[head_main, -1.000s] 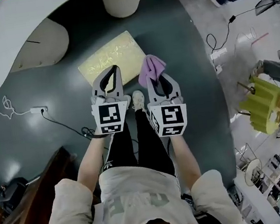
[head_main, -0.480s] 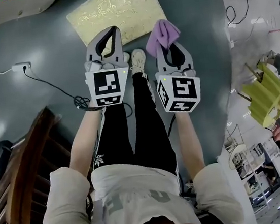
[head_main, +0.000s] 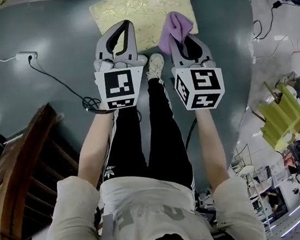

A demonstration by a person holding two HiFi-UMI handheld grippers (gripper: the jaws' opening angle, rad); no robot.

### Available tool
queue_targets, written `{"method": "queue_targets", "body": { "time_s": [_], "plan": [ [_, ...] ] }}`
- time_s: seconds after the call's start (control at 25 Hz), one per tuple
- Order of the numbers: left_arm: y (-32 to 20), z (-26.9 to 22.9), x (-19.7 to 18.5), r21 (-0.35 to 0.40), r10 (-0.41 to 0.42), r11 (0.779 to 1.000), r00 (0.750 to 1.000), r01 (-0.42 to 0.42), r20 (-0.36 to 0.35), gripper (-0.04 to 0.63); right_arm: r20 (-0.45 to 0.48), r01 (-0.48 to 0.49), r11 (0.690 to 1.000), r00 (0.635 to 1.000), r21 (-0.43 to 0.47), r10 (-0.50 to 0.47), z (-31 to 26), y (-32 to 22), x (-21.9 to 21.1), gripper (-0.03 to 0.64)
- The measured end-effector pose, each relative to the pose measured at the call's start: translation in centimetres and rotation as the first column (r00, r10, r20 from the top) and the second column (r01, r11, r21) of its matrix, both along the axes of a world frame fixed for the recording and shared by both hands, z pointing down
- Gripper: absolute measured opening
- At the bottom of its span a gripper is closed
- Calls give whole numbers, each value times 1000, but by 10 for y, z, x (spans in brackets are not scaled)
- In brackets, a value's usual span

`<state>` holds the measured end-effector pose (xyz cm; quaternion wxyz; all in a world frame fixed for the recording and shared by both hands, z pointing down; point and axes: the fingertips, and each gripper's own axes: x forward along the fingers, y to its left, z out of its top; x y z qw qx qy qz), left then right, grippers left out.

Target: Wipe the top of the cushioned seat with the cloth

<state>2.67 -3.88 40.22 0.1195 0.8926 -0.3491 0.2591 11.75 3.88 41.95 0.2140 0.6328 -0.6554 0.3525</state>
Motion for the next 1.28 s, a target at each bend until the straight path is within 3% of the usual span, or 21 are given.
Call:
{"method": "queue_targets", "body": {
  "time_s": [0.32,0.64,0.96,1.28],
  "plan": [
    [-29,17,-80,-7,-167,986,985,168,34,6,180,240,966,959,-99,-220,62,-93,-100,91],
    [-48,38,-149,-25,-274,961,960,276,54,6,245,419,881,898,-222,-365,126,-146,-186,91],
    [-40,50,-172,-57,-301,951,951,305,66,6,219,452,838,890,-304,-400,153,-151,-205,91],
    [-44,49,-158,-68,-284,955,957,288,62,6,207,451,835,892,-315,-403,155,-152,-191,91]
  ]
}}
